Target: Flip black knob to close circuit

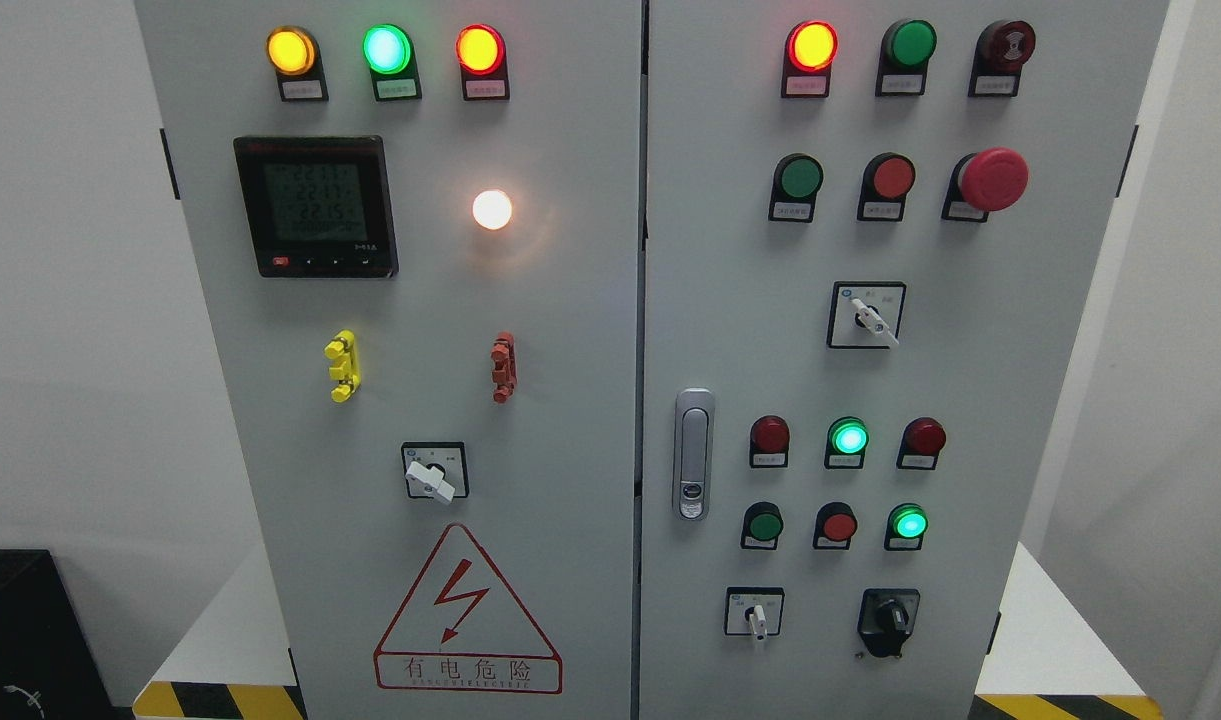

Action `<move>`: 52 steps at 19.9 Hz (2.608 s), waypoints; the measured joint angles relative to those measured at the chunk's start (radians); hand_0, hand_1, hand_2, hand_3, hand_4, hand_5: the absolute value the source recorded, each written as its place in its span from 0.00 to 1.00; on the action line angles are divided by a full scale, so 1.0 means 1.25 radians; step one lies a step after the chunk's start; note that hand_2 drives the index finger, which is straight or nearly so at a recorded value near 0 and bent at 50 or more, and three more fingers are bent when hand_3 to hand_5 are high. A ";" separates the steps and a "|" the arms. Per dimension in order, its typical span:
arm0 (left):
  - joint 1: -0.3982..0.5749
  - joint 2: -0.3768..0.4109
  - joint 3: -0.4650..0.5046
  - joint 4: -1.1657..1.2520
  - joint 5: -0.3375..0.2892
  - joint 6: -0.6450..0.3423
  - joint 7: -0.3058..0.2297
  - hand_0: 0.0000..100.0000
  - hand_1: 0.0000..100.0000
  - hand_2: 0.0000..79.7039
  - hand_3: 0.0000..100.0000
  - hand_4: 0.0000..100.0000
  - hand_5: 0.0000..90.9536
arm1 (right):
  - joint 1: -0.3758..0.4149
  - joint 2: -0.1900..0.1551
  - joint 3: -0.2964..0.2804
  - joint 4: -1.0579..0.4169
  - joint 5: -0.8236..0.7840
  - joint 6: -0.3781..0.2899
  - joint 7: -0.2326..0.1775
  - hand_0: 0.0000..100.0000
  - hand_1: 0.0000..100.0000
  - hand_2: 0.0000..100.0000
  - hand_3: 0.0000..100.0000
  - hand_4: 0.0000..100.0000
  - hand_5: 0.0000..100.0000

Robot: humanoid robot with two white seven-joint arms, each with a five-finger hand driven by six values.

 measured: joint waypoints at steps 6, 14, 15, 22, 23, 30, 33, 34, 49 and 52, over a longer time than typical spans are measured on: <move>0.000 0.000 0.000 0.000 0.000 -0.002 0.000 0.00 0.00 0.00 0.00 0.00 0.00 | -0.036 0.004 -0.003 -0.023 0.086 0.064 0.015 0.00 0.26 0.76 0.92 0.73 0.73; 0.000 0.000 0.000 0.000 0.000 0.002 0.000 0.00 0.00 0.00 0.00 0.00 0.00 | -0.098 0.020 0.009 -0.024 0.173 0.101 0.018 0.00 0.25 0.76 0.93 0.74 0.74; 0.000 0.000 0.000 0.000 0.000 0.002 0.000 0.00 0.00 0.00 0.00 0.00 0.00 | -0.107 0.023 0.010 -0.021 0.181 0.103 0.018 0.00 0.25 0.76 0.93 0.74 0.74; 0.000 0.000 0.000 0.000 0.000 0.002 0.000 0.00 0.00 0.00 0.00 0.00 0.00 | -0.155 0.035 0.017 0.004 0.225 0.117 0.018 0.00 0.25 0.76 0.93 0.74 0.74; 0.000 0.000 0.000 0.000 0.000 0.002 0.000 0.00 0.00 0.00 0.00 0.00 0.00 | -0.160 0.036 0.017 0.008 0.229 0.118 0.018 0.00 0.25 0.76 0.93 0.74 0.74; 0.000 0.000 0.000 0.000 0.000 0.003 0.000 0.00 0.00 0.00 0.00 0.00 0.00 | -0.183 0.042 0.017 0.033 0.248 0.126 0.021 0.00 0.25 0.76 0.93 0.74 0.74; 0.000 0.000 0.000 0.000 0.000 0.003 0.000 0.00 0.00 0.00 0.00 0.00 0.00 | -0.190 0.044 0.017 0.041 0.253 0.129 0.020 0.00 0.25 0.76 0.93 0.74 0.74; 0.000 0.000 0.000 0.000 0.000 0.003 0.000 0.00 0.00 0.00 0.00 0.00 0.00 | -0.191 0.044 0.016 0.043 0.253 0.130 0.018 0.00 0.25 0.76 0.93 0.74 0.74; 0.000 0.000 0.000 0.000 0.000 0.004 0.000 0.00 0.00 0.00 0.00 0.00 0.00 | -0.200 0.044 0.004 0.058 0.257 0.145 0.012 0.00 0.27 0.76 0.93 0.73 0.74; 0.000 0.000 0.000 0.000 0.000 0.006 0.000 0.00 0.00 0.00 0.00 0.00 0.00 | -0.201 0.044 0.002 0.060 0.256 0.145 0.012 0.00 0.28 0.76 0.92 0.73 0.73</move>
